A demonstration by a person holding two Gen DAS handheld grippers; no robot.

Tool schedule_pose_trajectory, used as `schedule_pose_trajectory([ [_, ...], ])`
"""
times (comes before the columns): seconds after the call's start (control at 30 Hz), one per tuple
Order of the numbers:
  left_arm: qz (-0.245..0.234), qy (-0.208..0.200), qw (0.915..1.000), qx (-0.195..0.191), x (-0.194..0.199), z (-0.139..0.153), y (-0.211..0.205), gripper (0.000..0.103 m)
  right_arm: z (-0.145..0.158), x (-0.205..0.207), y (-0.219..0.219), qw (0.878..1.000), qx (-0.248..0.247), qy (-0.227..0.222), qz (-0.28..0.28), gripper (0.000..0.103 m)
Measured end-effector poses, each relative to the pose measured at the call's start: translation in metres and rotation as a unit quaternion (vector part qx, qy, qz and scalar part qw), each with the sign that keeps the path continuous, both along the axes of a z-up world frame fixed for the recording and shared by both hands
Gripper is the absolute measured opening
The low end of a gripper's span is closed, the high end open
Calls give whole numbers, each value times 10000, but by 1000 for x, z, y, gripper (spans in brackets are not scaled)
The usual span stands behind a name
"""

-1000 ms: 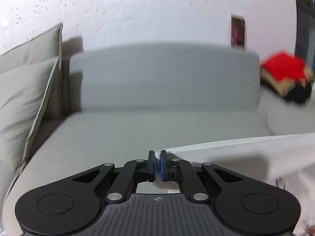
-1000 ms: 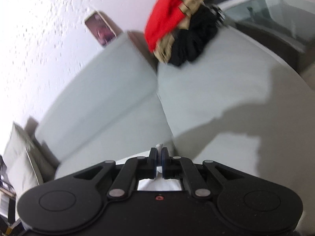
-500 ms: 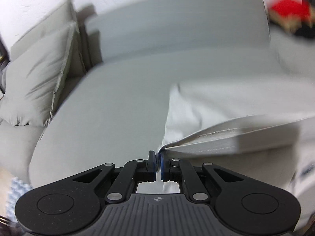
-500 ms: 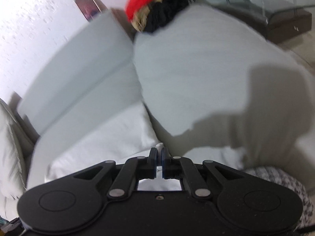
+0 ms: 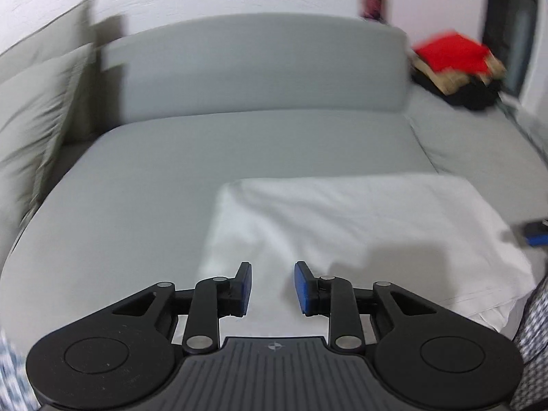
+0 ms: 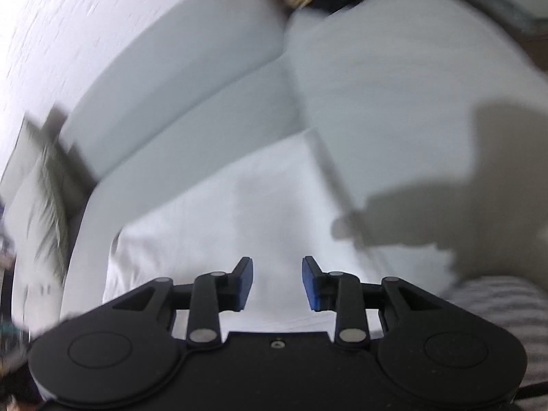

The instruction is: Fold clothes

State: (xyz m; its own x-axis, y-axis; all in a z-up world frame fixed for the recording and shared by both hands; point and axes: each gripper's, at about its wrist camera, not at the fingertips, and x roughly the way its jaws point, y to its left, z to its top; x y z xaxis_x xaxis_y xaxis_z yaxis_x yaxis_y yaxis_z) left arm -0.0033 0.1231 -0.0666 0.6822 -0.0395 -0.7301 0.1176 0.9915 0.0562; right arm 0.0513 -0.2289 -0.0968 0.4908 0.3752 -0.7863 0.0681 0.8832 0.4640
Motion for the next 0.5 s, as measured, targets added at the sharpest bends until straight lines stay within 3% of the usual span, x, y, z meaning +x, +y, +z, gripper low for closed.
schedule_pose_trajectory([
  [0.17, -505, 454, 9970, 365, 15, -44, -52, 28, -27, 8, 50, 9966, -451, 136, 675, 30],
  [0.3, -812, 615, 9916, 792, -20, -60, -60, 24, -33, -26, 55, 9908, -823, 126, 1070, 28],
  [0.4, -794, 971, 9897, 696, -43, -53, -40, 22, -27, -52, 42, 9883, -815, 447, 1209, 26],
  [0.5, -495, 875, 9939, 445, -61, -43, -9, 26, -18, -72, 29, 9895, -646, 505, 1190, 26],
])
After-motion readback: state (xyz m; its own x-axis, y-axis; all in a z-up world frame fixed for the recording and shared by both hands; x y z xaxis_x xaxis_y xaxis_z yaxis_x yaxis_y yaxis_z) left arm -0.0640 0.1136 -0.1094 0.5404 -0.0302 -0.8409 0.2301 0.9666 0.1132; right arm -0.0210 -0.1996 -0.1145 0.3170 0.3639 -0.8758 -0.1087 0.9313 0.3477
